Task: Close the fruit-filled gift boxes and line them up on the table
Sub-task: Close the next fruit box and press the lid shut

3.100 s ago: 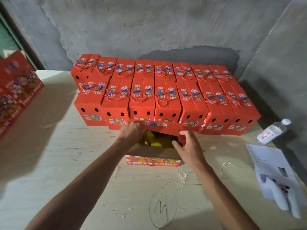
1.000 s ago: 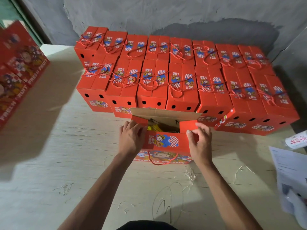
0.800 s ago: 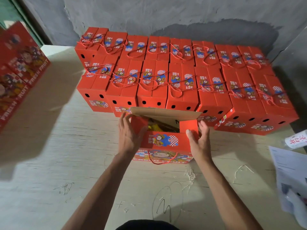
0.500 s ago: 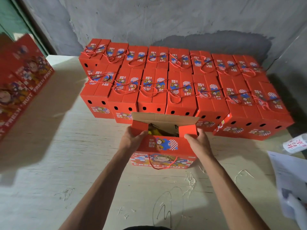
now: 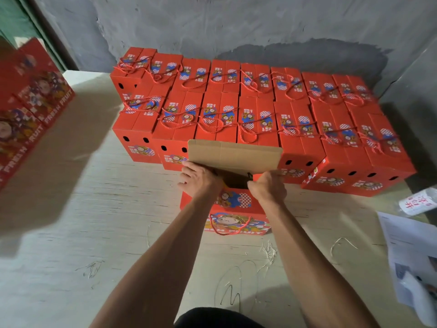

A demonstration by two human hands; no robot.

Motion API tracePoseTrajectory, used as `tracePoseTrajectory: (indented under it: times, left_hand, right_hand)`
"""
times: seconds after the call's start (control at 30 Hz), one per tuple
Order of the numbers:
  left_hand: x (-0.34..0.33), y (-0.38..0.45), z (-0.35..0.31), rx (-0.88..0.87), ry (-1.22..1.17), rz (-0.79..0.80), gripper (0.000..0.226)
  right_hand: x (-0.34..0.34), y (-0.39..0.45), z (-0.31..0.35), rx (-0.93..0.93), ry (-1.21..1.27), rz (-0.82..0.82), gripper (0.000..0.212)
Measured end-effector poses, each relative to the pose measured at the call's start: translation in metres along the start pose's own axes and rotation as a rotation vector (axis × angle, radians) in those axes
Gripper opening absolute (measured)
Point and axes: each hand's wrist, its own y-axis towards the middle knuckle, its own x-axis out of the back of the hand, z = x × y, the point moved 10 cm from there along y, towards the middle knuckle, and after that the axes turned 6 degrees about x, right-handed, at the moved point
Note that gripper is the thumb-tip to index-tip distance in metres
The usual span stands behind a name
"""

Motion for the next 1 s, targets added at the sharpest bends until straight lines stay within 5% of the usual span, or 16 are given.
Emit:
tracePoseTrajectory:
  times: [0.23,0.43,0.67,0.8,0.9,1.0]
  left_hand:
    - [0.004,-0.003,0.001,-0.1,0.082,-0.148,0.097]
    - [0.014,-0.012,0.002,-0.177,0.005,-0.203,0.095]
    - [0.047,-0.025,0.013,-0.428,-0.733,-0.255,0.064]
    - [0.055,-0.023,0.029,-0.448,-1.043,-0.165,0.033]
    - [0.055,-0.022,0.036,-0.41,-1.095,-0.155,0.023]
    - [0.058,-0.025,0.036,-0.43,-1.015,-0.21,0.028]
  right_hand:
    - [0.002,-0.005,0.004,0.063,-0.015,-0.109,0.103]
    - [0.004,-0.009,0.002,0.099,0.008,-0.179,0.103]
    - [0.027,-0.022,-0.004,0.186,0.378,-0.37,0.066]
    - [0.028,-0.019,-0.019,0.135,0.602,-0.38,0.026]
    - [0.028,-0.015,-0.035,0.07,0.785,-0.411,0.023]
    - [0.025,-0.012,-0.03,0.152,0.716,-0.348,0.014]
